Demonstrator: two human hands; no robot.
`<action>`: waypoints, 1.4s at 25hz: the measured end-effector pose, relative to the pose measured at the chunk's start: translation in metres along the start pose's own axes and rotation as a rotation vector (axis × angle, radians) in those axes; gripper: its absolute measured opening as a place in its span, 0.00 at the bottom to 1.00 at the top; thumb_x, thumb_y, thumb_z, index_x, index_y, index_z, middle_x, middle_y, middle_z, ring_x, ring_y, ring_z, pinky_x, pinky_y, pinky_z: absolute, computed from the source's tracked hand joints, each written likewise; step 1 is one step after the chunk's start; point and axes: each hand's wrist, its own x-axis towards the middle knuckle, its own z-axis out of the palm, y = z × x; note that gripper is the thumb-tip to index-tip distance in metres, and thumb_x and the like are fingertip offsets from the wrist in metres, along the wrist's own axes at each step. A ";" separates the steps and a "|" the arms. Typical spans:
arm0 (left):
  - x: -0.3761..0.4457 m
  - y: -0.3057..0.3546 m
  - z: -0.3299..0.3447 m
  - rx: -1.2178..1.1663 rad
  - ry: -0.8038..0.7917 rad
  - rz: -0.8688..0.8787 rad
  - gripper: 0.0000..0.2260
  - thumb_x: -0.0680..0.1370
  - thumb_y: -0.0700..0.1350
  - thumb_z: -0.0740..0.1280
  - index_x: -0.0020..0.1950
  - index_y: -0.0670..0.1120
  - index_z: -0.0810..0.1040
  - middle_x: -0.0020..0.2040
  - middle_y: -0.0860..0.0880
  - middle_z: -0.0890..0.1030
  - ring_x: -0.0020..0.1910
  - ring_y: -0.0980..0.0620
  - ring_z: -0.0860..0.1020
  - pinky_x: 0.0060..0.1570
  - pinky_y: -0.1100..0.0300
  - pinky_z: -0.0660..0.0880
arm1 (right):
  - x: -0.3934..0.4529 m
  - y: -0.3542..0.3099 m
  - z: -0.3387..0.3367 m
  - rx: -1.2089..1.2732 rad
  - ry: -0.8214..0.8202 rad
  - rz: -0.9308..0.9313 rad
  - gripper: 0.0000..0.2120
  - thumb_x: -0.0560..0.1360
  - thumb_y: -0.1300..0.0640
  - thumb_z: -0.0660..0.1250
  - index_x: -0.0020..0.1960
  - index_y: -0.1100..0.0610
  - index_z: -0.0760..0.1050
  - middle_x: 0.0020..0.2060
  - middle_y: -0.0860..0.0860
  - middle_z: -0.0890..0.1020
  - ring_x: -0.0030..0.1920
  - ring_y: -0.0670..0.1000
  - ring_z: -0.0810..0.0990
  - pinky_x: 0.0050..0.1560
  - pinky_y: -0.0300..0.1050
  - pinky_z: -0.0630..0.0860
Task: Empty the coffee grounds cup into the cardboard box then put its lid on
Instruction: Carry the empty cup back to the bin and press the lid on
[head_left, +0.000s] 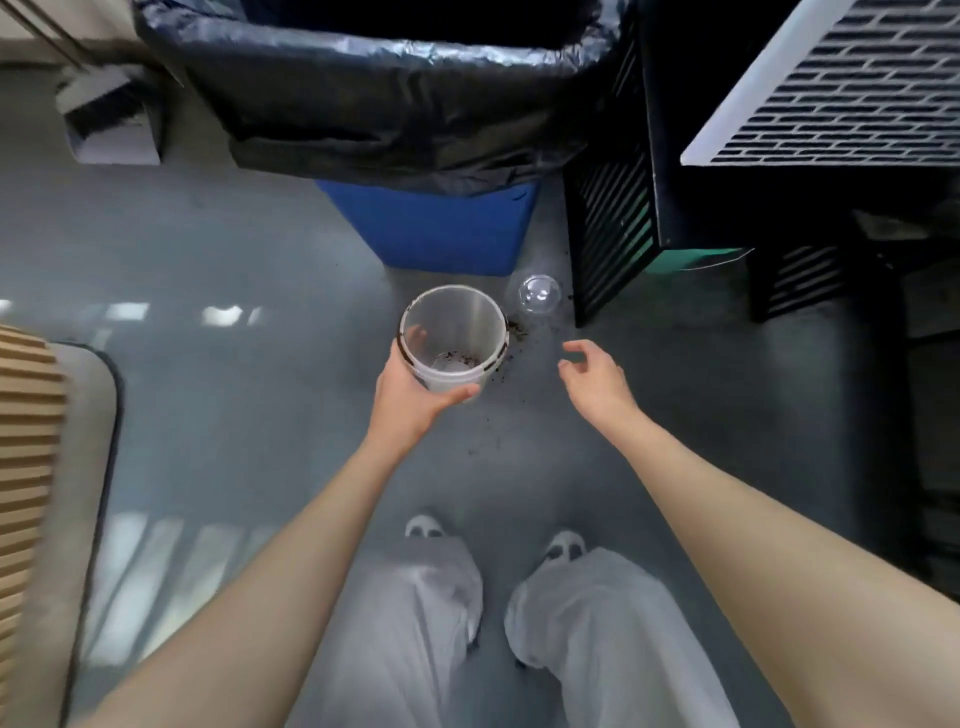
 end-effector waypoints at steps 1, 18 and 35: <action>0.014 -0.015 0.011 -0.008 0.009 -0.001 0.47 0.63 0.48 0.87 0.77 0.50 0.67 0.73 0.54 0.76 0.69 0.58 0.73 0.64 0.71 0.65 | 0.021 0.009 0.008 -0.012 0.007 -0.005 0.18 0.81 0.53 0.60 0.70 0.51 0.71 0.57 0.54 0.81 0.57 0.54 0.78 0.58 0.47 0.74; 0.203 -0.223 0.174 -0.049 0.008 0.103 0.48 0.63 0.48 0.87 0.78 0.51 0.67 0.72 0.51 0.77 0.71 0.51 0.76 0.72 0.46 0.73 | 0.297 0.083 0.109 0.028 0.073 -0.112 0.19 0.80 0.55 0.62 0.70 0.53 0.72 0.58 0.56 0.81 0.58 0.57 0.80 0.53 0.40 0.70; 0.254 -0.270 0.205 0.090 0.067 0.122 0.53 0.65 0.68 0.77 0.84 0.54 0.56 0.77 0.53 0.69 0.77 0.50 0.65 0.76 0.43 0.68 | 0.360 0.083 0.118 -0.126 0.075 -0.209 0.19 0.80 0.55 0.62 0.71 0.54 0.72 0.68 0.57 0.76 0.66 0.58 0.76 0.64 0.44 0.70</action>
